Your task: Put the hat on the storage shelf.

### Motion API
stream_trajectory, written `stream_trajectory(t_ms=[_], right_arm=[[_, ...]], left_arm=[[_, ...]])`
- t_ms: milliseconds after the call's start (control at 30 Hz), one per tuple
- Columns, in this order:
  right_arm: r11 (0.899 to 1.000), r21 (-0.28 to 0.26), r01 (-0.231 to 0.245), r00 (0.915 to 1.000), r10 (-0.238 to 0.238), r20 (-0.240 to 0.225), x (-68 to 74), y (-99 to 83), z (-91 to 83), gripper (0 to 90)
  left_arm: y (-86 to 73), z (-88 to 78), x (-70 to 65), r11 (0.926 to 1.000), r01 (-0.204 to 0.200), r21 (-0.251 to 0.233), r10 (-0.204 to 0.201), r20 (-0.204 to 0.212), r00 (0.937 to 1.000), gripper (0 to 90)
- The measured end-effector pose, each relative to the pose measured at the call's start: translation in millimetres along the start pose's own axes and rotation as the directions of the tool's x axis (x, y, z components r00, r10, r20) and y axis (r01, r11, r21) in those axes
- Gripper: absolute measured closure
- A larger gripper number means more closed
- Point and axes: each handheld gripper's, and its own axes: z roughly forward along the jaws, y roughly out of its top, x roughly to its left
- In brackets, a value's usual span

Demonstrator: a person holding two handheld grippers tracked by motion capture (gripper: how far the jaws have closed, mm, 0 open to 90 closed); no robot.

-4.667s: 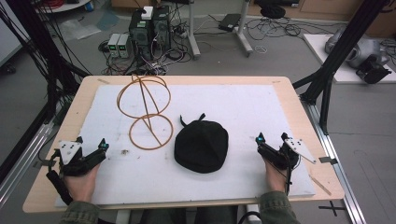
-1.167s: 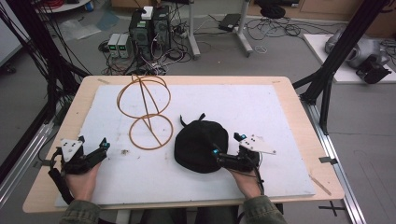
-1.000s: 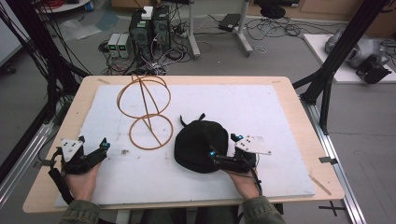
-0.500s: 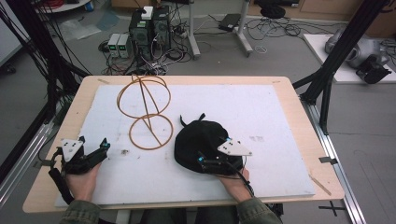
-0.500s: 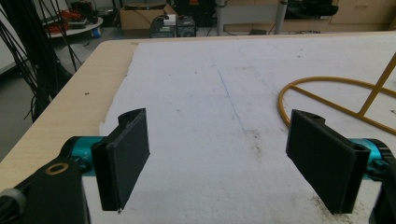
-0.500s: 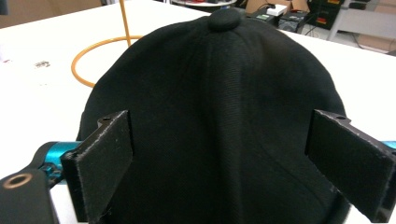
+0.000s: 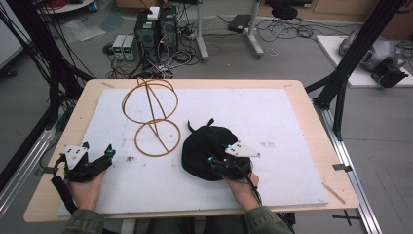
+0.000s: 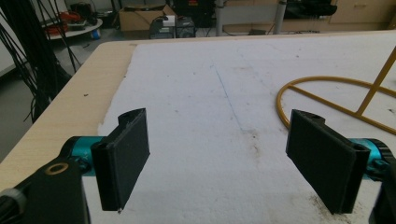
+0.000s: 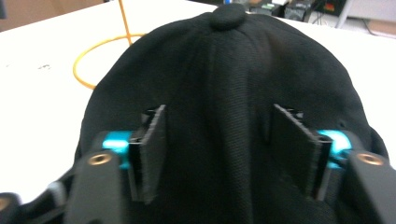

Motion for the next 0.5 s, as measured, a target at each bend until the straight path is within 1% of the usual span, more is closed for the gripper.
stream_trajectory(t_ms=[33, 67, 100, 133, 167, 200, 233, 267, 300, 333, 500], right_arm=[[1.000, 0.006, -0.019, 0.9998, 0.019, -0.010, -2.6, 0.9, -0.6, 50.0], [1.000, 0.006, -0.019, 0.9998, 0.019, -0.010, -2.6, 0.9, -0.6, 50.0], [0.998, 0.011, -0.062, 0.9975, 0.062, -0.034, -9.0, 1.8, -2.5, 61.4], [0.998, 0.011, -0.062, 0.9975, 0.062, -0.034, -9.0, 1.8, -2.5, 61.4], [0.998, 0.007, -0.070, 0.9967, 0.070, -0.042, -12.7, 2.1, -4.5, 74.2], [0.998, 0.007, -0.070, 0.9967, 0.070, -0.042, -12.7, 2.1, -4.5, 74.2], [0.999, 0.005, -0.033, 0.9994, 0.033, 0.004, -9.5, 1.9, -6.6, 85.2], [0.999, 0.005, -0.033, 0.9994, 0.033, 0.004, -9.5, 1.9, -6.6, 85.2], [1.000, 0.000, -0.024, 0.9996, 0.024, 0.013, -8.1, 2.0, -7.1, 86.8], [1.000, -0.002, -0.013, 0.9992, 0.013, 0.037, -5.5, 2.8, -8.3, 87.5], [1.000, -0.009, -0.012, 0.9992, 0.013, 0.038, -5.2, 3.6, -10.0, 87.6]], left_arm=[[0.3, -0.7, -0.3, 0.9999, 0.001, -0.010, -0.001, -0.001, 1.0000, 21.7], [0.3, -0.7, -0.3, 0.9999, 0.001, -0.010, -0.001, -0.001, 1.0000, 21.7], [0.3, -0.8, -0.4, 0.9999, 0.001, -0.011, -0.001, 0.000, 1.0000, 21.8], [0.3, -0.8, -0.4, 0.9999, 0.001, -0.011, -0.001, 0.000, 1.0000, 21.8], [0.2, -0.5, -0.7, 1.0000, -0.001, -0.007, 0.001, 0.001, 1.0000, 21.7], [0.2, -0.5, -0.7, 1.0000, -0.001, -0.007, 0.001, 0.001, 1.0000, 21.8], [0.3, -0.5, -0.8, 1.0000, -0.001, -0.006, 0.001, 0.002, 1.0000, 21.8], [0.3, -0.5, -0.8, 1.0000, -0.001, -0.006, 0.001, 0.002, 1.0000, 21.8], [0.2, -0.5, -1.1, 0.9999, 0.002, -0.011, -0.002, 0.000, 1.0000, 21.8], [0.3, -0.7, -1.0, 0.9999, 0.002, -0.011, -0.002, 0.000, 1.0000, 21.8], [0.1, -0.5, -0.9, 1.0000, -0.001, -0.006, 0.001, 0.001, 1.0000, 21.9]])
